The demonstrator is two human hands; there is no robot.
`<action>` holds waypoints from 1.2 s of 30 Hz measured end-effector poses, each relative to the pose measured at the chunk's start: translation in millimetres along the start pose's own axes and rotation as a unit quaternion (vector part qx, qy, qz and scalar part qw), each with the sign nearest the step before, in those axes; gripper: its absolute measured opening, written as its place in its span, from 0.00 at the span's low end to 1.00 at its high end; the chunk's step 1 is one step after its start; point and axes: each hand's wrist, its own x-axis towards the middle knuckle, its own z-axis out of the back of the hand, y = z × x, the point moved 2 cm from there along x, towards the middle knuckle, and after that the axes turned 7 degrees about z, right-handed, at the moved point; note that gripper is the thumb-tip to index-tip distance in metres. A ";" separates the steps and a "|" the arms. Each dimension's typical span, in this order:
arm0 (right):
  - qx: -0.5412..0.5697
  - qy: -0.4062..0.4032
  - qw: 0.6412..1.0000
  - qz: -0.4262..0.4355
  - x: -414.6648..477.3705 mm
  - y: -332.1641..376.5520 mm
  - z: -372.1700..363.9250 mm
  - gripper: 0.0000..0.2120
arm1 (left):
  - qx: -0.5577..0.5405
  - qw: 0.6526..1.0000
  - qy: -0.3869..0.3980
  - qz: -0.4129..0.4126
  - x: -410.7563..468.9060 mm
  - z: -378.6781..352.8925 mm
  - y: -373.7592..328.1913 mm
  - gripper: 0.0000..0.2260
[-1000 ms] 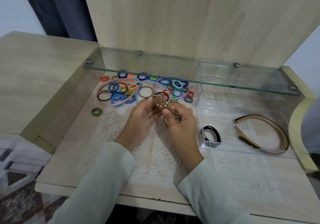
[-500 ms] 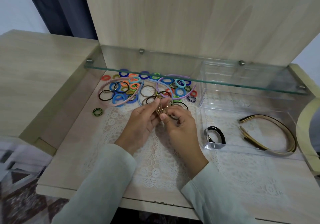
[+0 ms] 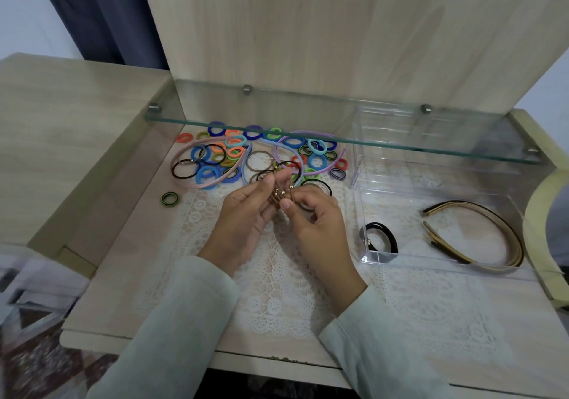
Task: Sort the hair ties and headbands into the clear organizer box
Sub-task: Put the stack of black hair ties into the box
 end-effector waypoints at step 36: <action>-0.014 0.006 1.000 -0.005 0.1 -2.0 -0.5 0.03 | -0.015 1.000 -0.009 0.010 -0.9 -0.4 -0.7 0.16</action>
